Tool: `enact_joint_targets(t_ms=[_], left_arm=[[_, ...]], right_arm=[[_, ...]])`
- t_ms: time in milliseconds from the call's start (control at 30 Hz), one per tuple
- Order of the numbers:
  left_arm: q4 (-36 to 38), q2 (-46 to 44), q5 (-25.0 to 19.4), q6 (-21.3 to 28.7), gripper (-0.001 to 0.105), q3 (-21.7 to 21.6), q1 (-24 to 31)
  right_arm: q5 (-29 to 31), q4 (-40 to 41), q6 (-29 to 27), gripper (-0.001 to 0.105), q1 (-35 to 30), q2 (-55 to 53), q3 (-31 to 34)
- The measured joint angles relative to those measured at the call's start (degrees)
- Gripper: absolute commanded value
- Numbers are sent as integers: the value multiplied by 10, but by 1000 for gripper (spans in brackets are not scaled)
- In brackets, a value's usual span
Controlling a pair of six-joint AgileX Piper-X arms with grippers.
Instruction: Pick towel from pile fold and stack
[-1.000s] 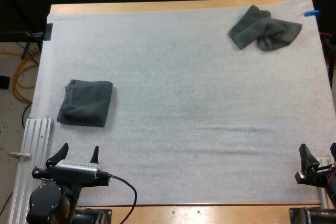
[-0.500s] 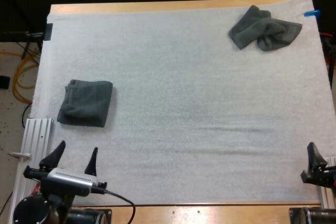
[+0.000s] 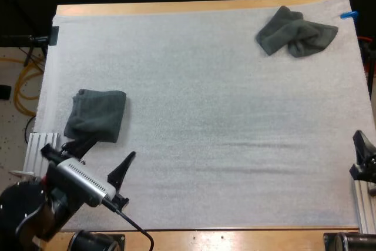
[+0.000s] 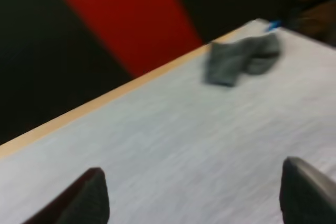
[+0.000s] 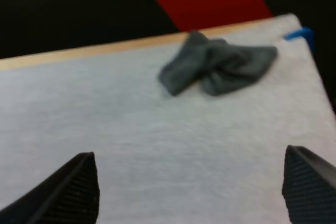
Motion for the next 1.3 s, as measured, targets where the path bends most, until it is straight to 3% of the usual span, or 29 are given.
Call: enact_joint_targets(t_ms=[167,333,700,900,1300], left_arm=[[-1,46,12,0,65,-22,-22],[-1,66,12,0,65,-22,-22],[-21,88,16,0,65,-22,-22],[-21,89,16,0,65,-22,-22],[-21,89,16,0,65,-22,-22]], right_arm=[[-23,12,0,70,0,48,-47],[-25,2,0,70,0,113,-50],[-21,-178,58,70,0,420,-85],[12,-250,103,70,0,608,-165],[33,-270,218,70,0,905,-344]])
